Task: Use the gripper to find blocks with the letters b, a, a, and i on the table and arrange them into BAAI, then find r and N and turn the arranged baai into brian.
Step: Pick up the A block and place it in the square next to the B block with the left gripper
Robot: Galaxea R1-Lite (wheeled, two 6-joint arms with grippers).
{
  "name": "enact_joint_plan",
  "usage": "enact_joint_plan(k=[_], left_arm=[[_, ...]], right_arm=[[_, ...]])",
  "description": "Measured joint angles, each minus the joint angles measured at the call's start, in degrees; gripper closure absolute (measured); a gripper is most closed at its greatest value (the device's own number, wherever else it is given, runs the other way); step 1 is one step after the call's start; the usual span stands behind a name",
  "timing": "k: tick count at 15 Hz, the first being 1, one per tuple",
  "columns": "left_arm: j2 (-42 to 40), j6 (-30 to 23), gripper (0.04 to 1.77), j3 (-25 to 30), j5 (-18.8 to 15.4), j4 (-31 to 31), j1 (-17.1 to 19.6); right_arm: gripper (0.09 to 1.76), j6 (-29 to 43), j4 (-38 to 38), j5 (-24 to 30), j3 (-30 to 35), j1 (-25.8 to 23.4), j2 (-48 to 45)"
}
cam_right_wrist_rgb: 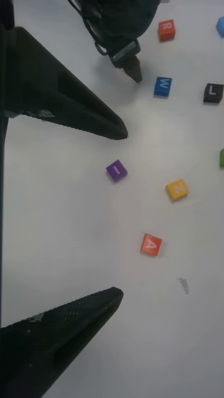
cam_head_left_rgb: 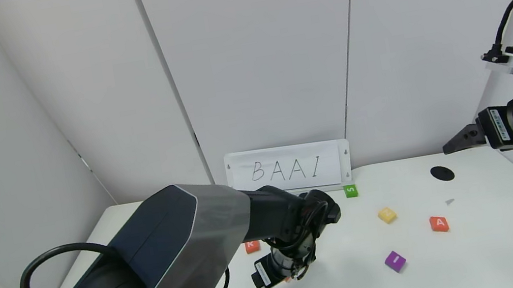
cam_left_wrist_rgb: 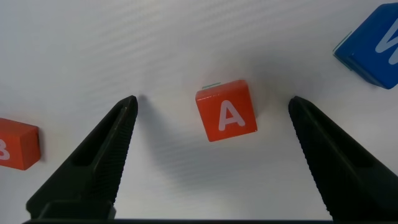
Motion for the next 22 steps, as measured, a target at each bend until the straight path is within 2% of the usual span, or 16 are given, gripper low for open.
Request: enact_joint_plan(k=[3,4,7,10,11,19,22], left_arm=[[-0.02,0.00,0.09,0.02,-0.02,0.10,-0.11],[0.00,0.02,0.20,0.06,-0.05,0.05,-0.13],[0.04,0.02,0.69,0.15,-0.13,0.10,-0.20],[0.04,0.02,1.01,0.11,-0.82,1.06,-0.20],[0.02,0.00,1.27,0.09,-1.12,1.22,-0.22],[-0.68,0.15,1.30,0.15,-1.22,1.74,-0.27],[-2.28,0.04,1.30,0.52,-1.22,5.83,-0.29]], right_arm=[[0.14,0.16,0.00,-0.02,0.00,0.00,0.00],[0.14,0.24,0.02,-0.02,-0.02,0.00,0.00],[0.14,0.30,0.00,0.00,-0.07,0.00,0.00],[0.14,0.29,0.00,0.00,-0.09,0.00,-0.02],[0.14,0.30,0.02,0.00,-0.09,0.00,-0.02],[0.14,0.30,0.02,0.00,-0.09,0.00,-0.05],[0.14,0.29,0.00,0.00,-0.09,0.00,-0.05]])
